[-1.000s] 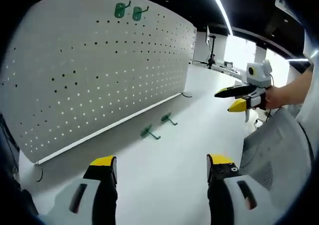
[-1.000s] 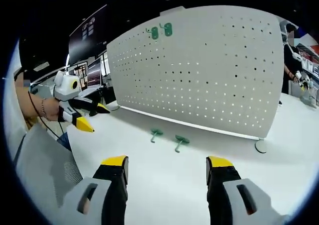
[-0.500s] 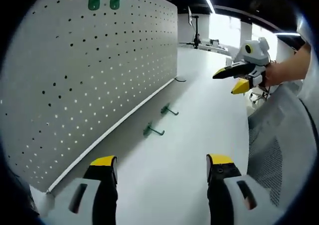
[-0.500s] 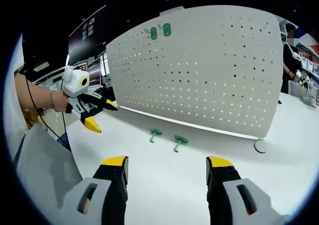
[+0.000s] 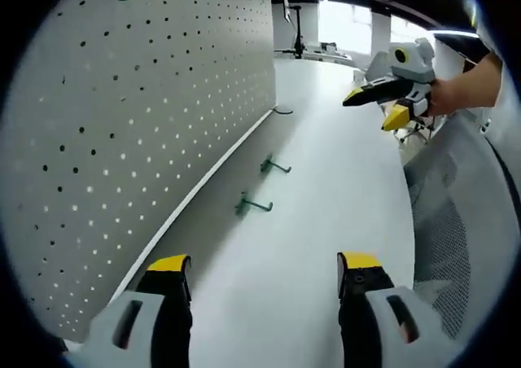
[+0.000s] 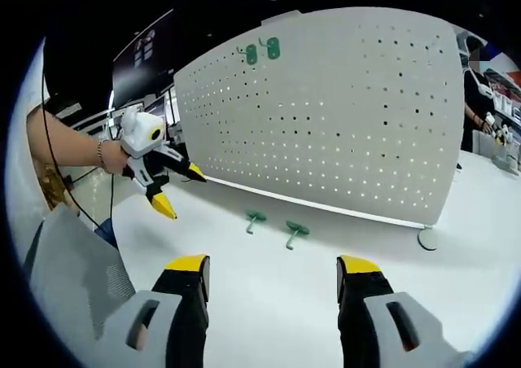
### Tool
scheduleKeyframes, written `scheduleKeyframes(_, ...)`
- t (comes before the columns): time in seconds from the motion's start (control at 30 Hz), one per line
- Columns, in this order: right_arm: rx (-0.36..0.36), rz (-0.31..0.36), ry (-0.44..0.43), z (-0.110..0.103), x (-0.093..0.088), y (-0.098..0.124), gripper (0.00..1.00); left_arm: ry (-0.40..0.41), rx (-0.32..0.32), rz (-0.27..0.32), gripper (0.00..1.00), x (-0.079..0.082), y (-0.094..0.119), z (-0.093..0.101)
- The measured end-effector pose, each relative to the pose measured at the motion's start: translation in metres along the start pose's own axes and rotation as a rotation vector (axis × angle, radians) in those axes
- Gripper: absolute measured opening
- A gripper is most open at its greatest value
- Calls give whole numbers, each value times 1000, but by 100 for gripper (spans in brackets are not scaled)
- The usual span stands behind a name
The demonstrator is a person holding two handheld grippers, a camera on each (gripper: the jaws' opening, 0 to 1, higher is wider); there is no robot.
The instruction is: Insert the hook assembly into the mounting plate slot until the hook locks in place.
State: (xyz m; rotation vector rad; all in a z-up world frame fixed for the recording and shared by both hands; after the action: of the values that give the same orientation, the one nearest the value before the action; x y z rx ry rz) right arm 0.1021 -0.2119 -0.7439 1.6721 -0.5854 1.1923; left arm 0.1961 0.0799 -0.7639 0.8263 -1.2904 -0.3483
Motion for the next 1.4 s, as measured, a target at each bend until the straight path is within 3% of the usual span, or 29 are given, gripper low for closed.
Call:
scheduleKeyframes(0.4, -2, 2, -31, 1, -3, 3, 61, -76, -52, -82, 75, 3, -15, -15)
scheduleKeyframes(0.7, 11, -7, -27, -1, -4, 4, 60, -185, -96, -157, 74, 19, -40, -22)
scheduleKeyframes(0.93, 9, -7, -43, 1, -6, 3, 60, -212, -134, -183, 73, 29, -61, -24)
scheduleKeyframes(1.4, 12, -14, -40, -1, -6, 3, 60, -235, -219, -263, 74, 33, -85, -31)
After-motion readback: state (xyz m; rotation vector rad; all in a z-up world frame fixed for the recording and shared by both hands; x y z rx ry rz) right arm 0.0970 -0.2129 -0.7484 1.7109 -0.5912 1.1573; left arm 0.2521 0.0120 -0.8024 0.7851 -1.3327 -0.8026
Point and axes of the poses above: the point that each gripper's makers call its tool centre point, and the gripper's own axes: y roughly backward along the fingers, z roughly to its right, x roughly out of its top, the point moved 7 cm from there along y, roughly backward along the fingers, and after that the axes turned 7 degrees about -x, right-handed, at the moved point
